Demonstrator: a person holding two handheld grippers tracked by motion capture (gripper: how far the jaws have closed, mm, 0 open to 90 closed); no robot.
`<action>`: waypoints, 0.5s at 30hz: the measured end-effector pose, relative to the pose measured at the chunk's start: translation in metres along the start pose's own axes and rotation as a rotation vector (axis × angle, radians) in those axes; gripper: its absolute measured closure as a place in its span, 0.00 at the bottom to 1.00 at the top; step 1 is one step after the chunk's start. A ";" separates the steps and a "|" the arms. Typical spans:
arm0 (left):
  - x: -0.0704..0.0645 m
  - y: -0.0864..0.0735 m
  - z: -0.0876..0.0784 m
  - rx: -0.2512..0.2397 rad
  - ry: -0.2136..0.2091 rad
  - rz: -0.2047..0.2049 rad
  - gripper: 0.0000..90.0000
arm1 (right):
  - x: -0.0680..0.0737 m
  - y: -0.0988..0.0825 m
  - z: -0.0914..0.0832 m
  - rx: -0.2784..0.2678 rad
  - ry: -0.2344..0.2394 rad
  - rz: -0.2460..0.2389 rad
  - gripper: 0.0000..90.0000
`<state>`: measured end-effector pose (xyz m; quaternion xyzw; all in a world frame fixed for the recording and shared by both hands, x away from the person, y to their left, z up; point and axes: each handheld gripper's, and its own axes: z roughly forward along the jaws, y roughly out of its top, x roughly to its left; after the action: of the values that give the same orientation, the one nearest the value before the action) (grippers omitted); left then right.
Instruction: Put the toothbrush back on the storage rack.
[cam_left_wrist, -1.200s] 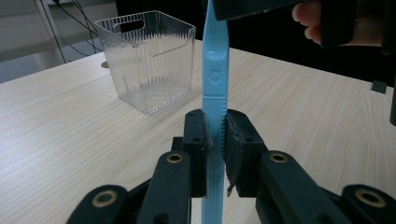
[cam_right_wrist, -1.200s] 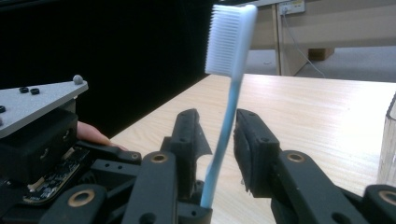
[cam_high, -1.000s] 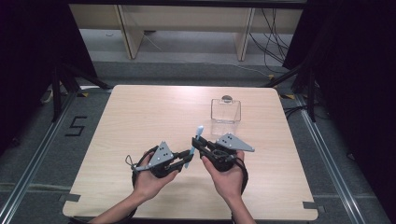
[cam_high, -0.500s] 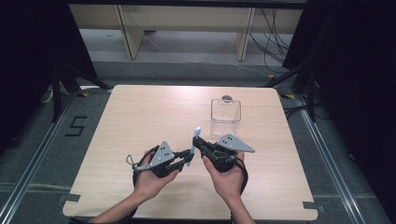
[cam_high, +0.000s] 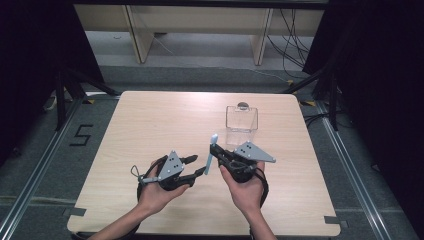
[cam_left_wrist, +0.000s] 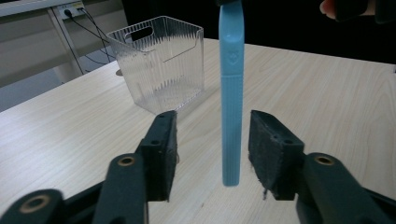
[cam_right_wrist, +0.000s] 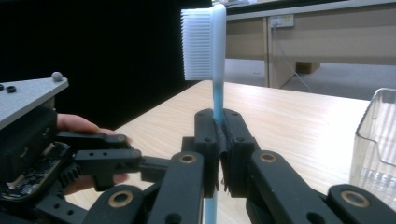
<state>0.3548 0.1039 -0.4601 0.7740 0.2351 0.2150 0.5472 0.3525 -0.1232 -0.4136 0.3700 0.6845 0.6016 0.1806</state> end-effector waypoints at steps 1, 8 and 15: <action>0.001 -0.001 -0.002 0.003 0.004 0.000 0.53 | 0.000 0.000 0.000 -0.001 0.000 0.001 0.96; 0.011 -0.007 -0.017 0.032 0.025 -0.005 0.44 | -0.004 0.005 -0.004 -0.013 -0.026 0.000 0.96; 0.024 -0.016 -0.034 0.033 0.060 -0.023 0.42 | -0.011 0.010 -0.009 -0.027 -0.046 -0.019 0.96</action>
<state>0.3514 0.1481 -0.4632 0.7733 0.2640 0.2280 0.5295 0.3567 -0.1370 -0.4044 0.3747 0.6756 0.6004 0.2067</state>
